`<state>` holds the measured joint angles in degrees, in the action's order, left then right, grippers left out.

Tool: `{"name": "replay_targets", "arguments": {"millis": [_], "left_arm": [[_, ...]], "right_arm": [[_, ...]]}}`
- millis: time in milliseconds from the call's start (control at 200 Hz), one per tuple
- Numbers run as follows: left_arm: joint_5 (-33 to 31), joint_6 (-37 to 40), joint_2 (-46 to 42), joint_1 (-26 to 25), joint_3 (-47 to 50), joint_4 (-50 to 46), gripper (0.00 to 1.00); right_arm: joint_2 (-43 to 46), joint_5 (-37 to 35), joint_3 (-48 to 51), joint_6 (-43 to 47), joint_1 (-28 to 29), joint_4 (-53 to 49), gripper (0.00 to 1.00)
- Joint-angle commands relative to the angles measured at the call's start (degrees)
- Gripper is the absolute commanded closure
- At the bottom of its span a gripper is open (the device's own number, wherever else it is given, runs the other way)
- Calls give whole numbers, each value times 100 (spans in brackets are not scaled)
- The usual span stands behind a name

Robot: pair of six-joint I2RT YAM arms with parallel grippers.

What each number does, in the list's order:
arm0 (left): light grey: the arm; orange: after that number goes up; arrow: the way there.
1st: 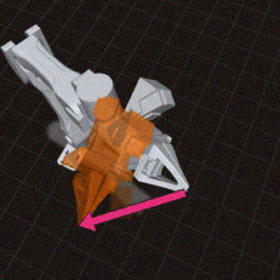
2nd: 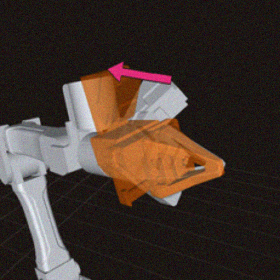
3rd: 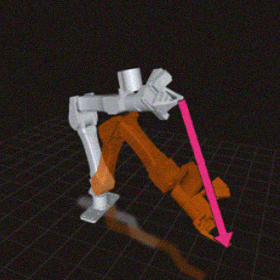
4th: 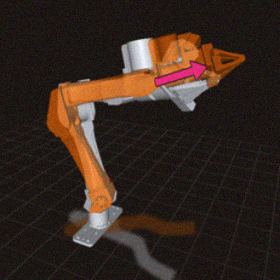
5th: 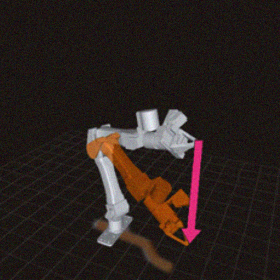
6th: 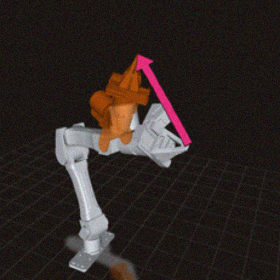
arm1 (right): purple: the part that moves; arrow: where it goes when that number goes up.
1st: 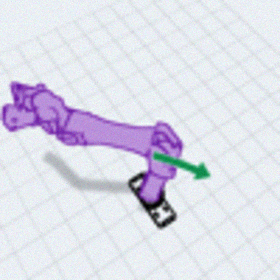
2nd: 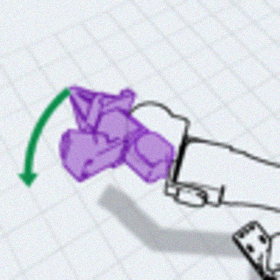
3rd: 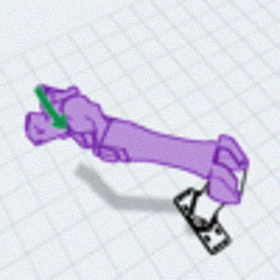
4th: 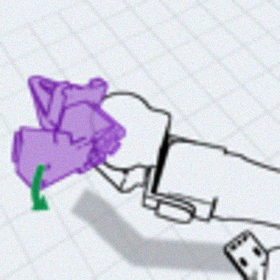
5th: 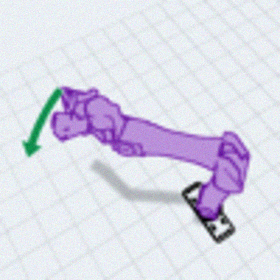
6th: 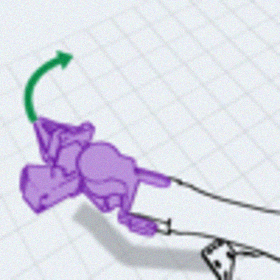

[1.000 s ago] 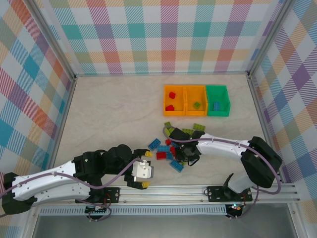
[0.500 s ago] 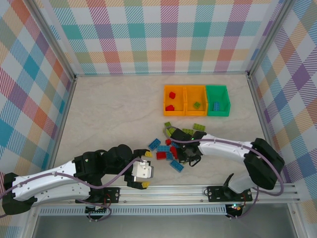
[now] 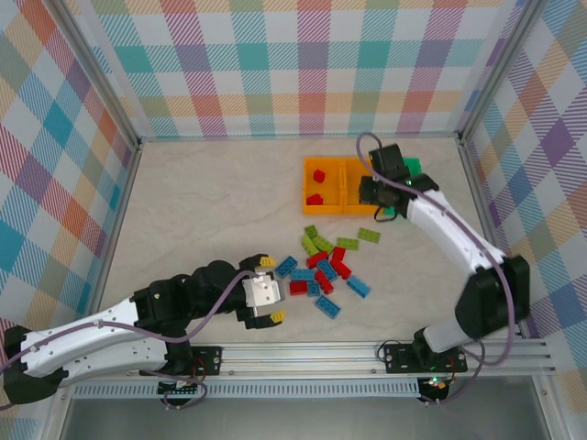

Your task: Sort the legos into containers by color

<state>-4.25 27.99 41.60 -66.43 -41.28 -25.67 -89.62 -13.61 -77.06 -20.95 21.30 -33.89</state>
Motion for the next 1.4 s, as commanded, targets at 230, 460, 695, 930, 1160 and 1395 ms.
{"name": "replay_targets", "arguments": {"millis": [230, 460, 695, 930, 1160, 1395], "left_arm": [[-677, -320, 48, 87, 32, 328, 0], [-826, -338, 58, 89, -27, 233, 0], [-471, -54, 55, 87, -122, -66, 0], [1270, 562, 114, 96, -173, -585, 0], [1354, 526, 288, 96, -210, -687, 0], [1299, 605, 190, 96, -131, -674, 0]], "right_arm": [[-2397, 265, -1955, 536, -501, 151, 69], [-1441, 498, -1333, 376, -517, 20, 60], [1424, 1571, 1674, -260, -76, 193, 49], [3711, 1043, 3467, -1522, 1470, -1686, 36], [2615, 1017, 3591, -1507, 1851, -1214, 20], [1254, 706, 3464, -888, 1860, -294, 9]]}}
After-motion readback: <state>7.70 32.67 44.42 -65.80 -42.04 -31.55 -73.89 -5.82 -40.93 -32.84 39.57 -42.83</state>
